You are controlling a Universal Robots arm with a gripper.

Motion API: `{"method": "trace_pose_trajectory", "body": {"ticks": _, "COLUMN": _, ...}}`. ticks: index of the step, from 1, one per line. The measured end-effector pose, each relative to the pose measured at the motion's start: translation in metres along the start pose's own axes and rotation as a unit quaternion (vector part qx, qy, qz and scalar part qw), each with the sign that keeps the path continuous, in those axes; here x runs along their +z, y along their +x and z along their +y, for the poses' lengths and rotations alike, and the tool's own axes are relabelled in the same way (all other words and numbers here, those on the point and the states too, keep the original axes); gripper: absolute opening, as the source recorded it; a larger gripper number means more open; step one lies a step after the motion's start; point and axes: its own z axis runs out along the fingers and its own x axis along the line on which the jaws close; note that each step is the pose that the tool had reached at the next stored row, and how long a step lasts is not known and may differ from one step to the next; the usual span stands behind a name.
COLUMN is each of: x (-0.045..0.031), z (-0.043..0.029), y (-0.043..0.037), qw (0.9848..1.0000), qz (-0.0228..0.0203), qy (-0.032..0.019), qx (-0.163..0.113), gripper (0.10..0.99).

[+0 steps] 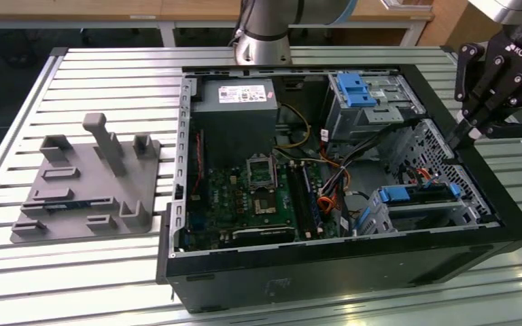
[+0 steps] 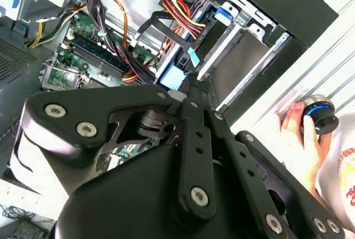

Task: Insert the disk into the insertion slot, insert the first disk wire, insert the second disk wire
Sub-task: 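Insert the second disk wire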

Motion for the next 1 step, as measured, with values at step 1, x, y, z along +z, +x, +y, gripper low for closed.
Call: {"method": "trace_pose_trajectory", "body": {"ticks": 1, "x": 0.0000, "z": 0.0000, "y": 0.0000, "qw": 1.0000, "qz": 0.0000, "qy": 0.0000, "qx": 0.000, "gripper": 0.106}}
